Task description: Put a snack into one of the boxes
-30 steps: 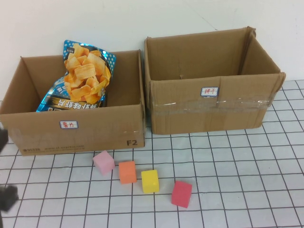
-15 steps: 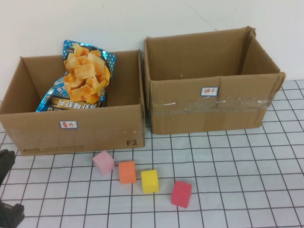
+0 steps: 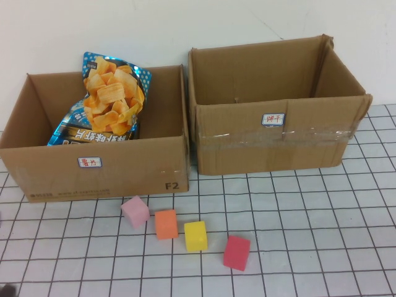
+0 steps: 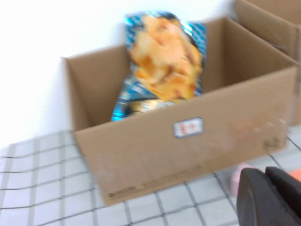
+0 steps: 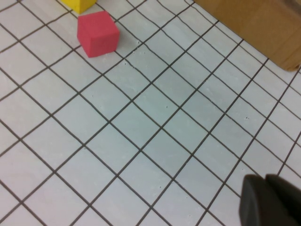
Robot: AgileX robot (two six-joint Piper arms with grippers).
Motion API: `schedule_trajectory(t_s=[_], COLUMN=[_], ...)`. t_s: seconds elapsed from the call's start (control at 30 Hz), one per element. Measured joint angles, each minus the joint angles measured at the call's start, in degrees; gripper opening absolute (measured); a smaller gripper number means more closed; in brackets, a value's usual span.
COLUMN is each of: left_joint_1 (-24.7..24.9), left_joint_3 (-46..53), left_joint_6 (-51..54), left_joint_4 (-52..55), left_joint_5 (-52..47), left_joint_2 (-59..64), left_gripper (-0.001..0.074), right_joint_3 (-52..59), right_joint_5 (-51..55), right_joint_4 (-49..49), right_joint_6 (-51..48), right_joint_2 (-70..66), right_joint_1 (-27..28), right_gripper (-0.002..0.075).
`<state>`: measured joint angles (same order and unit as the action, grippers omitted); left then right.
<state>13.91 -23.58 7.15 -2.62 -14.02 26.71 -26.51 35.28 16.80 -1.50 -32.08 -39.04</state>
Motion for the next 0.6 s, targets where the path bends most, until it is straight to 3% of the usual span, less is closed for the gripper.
schedule_trajectory(t_s=[0.33, 0.6], left_joint_1=[-9.8, -12.4], left_joint_3=[17.4, 25.1], left_joint_6=[-0.4, -0.8], left_joint_4=[0.0, -0.4], left_joint_5=[7.5, 3.6], left_joint_2=[-19.2, -27.2], left_gripper=[-0.0001, -0.0001], right_joint_3=[0.0, 0.0], right_joint_5=[0.0, 0.0], right_joint_4=[0.0, 0.0], right_joint_6=[0.0, 0.0], right_joint_2=[0.0, 0.0], right_joint_1=[0.0, 0.0], right_gripper=[0.0001, 0.0001])
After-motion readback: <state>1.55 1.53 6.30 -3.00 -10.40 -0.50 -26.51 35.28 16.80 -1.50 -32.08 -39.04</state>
